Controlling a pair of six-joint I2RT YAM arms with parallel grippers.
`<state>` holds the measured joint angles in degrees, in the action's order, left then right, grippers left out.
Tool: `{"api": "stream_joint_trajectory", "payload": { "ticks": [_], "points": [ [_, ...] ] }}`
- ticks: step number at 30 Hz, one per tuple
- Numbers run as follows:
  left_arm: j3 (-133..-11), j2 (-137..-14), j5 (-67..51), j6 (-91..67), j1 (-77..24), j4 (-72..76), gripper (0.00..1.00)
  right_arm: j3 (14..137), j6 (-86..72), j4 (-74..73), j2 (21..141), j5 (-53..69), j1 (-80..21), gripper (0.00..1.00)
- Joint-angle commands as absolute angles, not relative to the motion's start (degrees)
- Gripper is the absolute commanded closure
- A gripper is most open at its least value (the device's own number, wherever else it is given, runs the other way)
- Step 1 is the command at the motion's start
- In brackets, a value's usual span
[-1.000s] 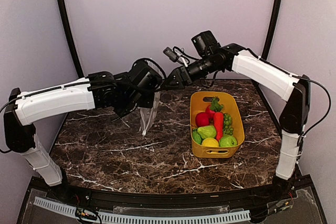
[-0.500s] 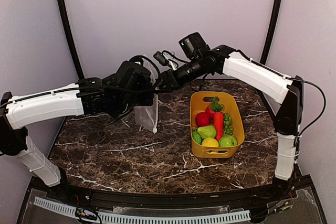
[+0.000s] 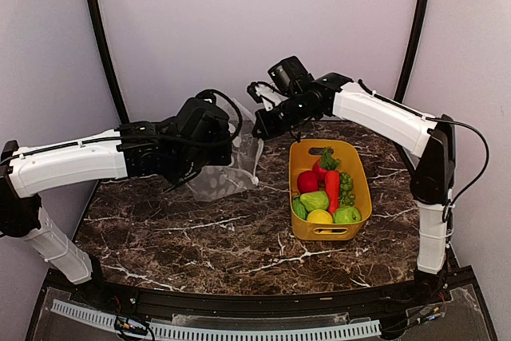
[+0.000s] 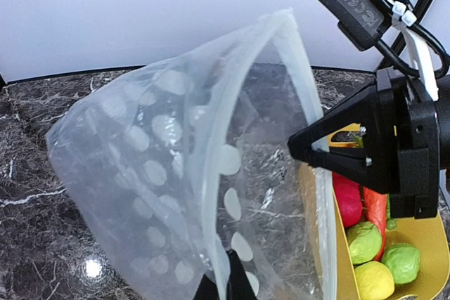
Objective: Place the food in the zip-top bag and seal the zipper
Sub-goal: Open the zipper food storage bag at the center of the board, then pick up the fake vegetable from the bin.
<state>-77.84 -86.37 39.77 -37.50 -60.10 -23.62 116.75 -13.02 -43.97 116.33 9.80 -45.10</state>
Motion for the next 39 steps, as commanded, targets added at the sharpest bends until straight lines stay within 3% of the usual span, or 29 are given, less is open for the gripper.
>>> {"api": "stream_joint_trajectory", "payload": {
  "ticks": [1,13,15,19,21,25,29,39],
  "points": [
    [-77.9,-84.0,43.7,-40.0,-59.9,-29.3,0.99,116.9,-14.3,-44.5,116.8,-2.5,-44.3,1.0],
    [-78.5,-85.5,45.7,-39.1,-59.8,-32.5,0.99,112.7,-8.6,-42.7,112.6,2.6,-45.4,1.0],
    [-78.6,-85.1,46.6,-38.4,-59.8,-33.6,0.99,112.3,-6.4,-42.5,111.8,8.4,-45.4,0.98],
    [-78.4,-84.4,46.1,-35.4,-59.8,-34.0,0.99,111.9,3.6,-44.5,110.3,38.1,-45.3,0.68],
    [-78.3,-84.3,45.0,-34.0,-59.8,-33.7,0.99,110.7,6.1,-46.0,108.6,43.7,-45.3,0.56],
    [-78.2,-84.3,43.7,-33.1,-59.7,-35.2,0.99,106.7,11.5,-47.7,102.7,39.5,-44.6,0.45],
    [-77.9,-83.2,44.4,-31.1,-59.7,-38.3,0.99,100.6,18.0,-49.0,95.9,35.9,-42.7,0.42],
    [-77.7,-79.7,42.1,-24.6,-58.8,-45.6,0.99,83.9,32.5,-53.0,85.2,35.3,-33.9,0.47]
  ]
}}
